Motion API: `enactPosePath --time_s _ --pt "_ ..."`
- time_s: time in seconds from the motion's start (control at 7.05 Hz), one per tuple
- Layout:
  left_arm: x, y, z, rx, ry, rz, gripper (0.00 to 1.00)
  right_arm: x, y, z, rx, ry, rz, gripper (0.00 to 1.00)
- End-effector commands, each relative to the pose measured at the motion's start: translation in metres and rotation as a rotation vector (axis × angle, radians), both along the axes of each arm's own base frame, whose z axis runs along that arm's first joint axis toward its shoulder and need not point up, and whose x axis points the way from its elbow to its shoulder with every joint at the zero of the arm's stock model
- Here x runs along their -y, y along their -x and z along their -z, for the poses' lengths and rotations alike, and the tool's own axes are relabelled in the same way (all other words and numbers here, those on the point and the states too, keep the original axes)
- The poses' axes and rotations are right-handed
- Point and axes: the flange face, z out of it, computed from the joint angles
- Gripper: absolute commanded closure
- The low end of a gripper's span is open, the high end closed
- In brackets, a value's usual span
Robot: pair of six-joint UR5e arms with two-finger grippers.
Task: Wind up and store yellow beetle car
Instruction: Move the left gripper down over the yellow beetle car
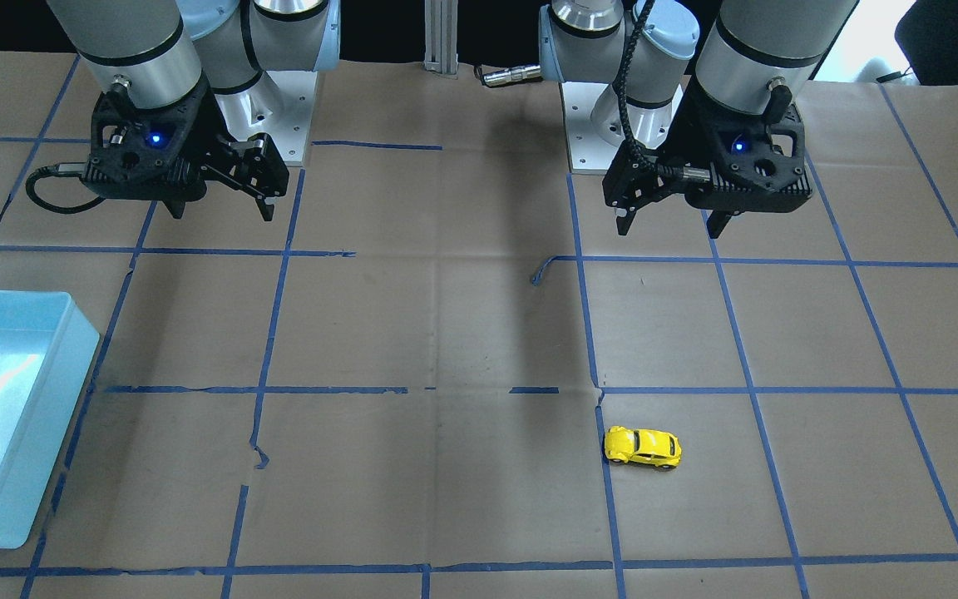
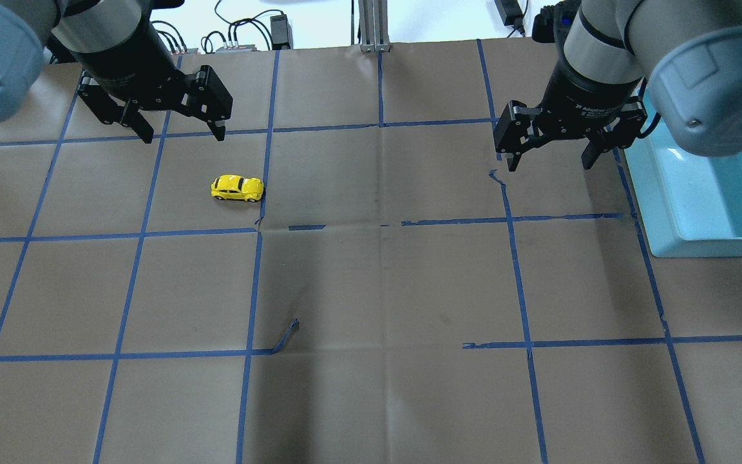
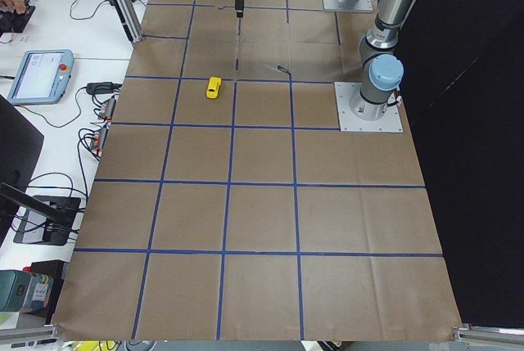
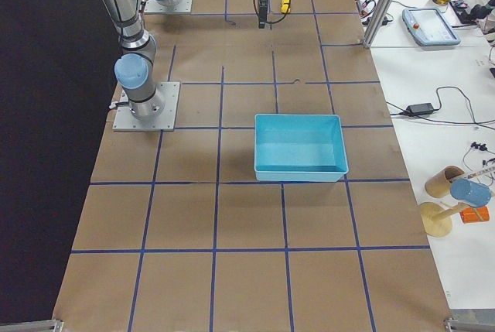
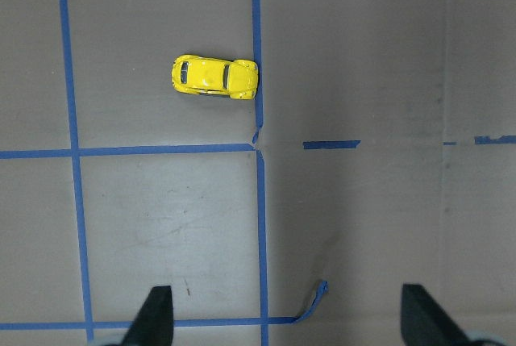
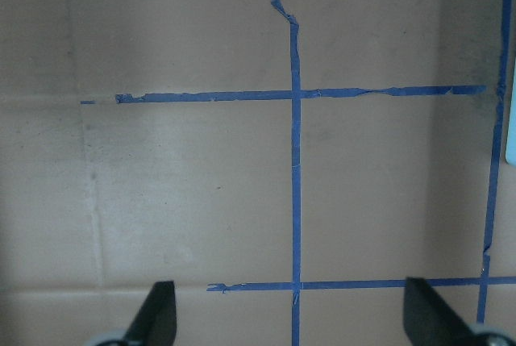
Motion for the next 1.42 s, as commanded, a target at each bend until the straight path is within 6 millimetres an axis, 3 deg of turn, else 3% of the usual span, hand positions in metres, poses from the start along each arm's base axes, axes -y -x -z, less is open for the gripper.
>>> enactPosePath --time_s 0.0,0.28,0.43,0.57,0.85,0.99,1.28 --pt "0.000 0.000 -0.001 0.005 0.003 0.003 0.02 0.002 0.000 0.001 0.000 0.000 0.001 0.00" --pt "0.002 -0.007 -0.001 0.010 -0.005 0.006 0.02 0.002 0.002 0.003 -0.005 -0.006 0.003 0.00" --pt "0.008 -0.026 0.001 0.002 -0.017 0.056 0.02 0.003 0.004 0.004 -0.012 -0.010 -0.002 0.00" --pt "0.014 -0.032 0.012 -0.004 -0.037 0.192 0.02 0.003 0.005 0.004 -0.014 -0.010 -0.004 0.00" --pt "0.028 -0.054 0.039 -0.012 -0.082 0.457 0.02 0.002 0.004 0.004 -0.011 -0.012 0.005 0.00" --pt "0.049 -0.073 0.073 -0.041 -0.124 0.662 0.02 0.003 0.004 0.004 -0.014 -0.008 -0.004 0.00" --pt "0.079 -0.080 0.116 -0.048 -0.131 0.942 0.06 0.003 0.004 0.004 -0.014 -0.008 -0.007 0.00"
